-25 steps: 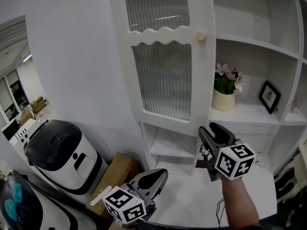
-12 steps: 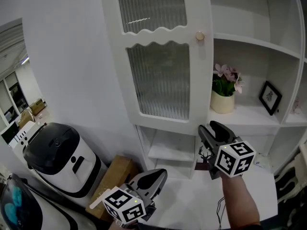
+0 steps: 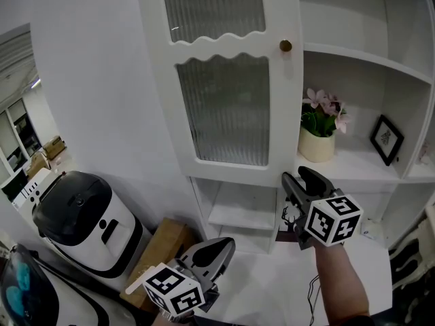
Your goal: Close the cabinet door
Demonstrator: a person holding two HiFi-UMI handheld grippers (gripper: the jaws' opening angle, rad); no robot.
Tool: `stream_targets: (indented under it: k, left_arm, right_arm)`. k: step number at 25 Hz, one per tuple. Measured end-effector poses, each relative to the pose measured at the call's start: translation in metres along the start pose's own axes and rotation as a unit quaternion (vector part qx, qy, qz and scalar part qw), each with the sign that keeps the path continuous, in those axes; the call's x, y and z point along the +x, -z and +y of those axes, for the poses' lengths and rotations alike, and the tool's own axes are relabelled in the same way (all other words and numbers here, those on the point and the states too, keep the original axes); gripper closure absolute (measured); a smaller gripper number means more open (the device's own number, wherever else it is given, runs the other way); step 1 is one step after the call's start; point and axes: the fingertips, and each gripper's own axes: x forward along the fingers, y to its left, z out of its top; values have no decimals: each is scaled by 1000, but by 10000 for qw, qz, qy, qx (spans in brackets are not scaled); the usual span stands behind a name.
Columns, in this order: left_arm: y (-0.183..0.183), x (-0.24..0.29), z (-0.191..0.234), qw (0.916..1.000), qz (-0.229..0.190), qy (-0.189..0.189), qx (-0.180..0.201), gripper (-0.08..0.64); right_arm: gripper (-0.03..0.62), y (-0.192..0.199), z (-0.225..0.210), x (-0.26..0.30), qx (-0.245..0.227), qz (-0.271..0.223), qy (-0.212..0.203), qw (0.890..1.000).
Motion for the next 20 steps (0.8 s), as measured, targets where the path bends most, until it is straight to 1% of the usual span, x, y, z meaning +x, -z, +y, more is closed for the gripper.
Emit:
stream_targets:
  k: [11,20]
  left_arm:
    - [1,-3,-2,9998,-92,-155,-15,554]
    - [9,-7,-7,9991,-83,-406,-100,554]
  right_arm:
    - [400,2,-8,11,-24,56,-6,10000]
    - [399,2,-10,13,58,16,-157,9999]
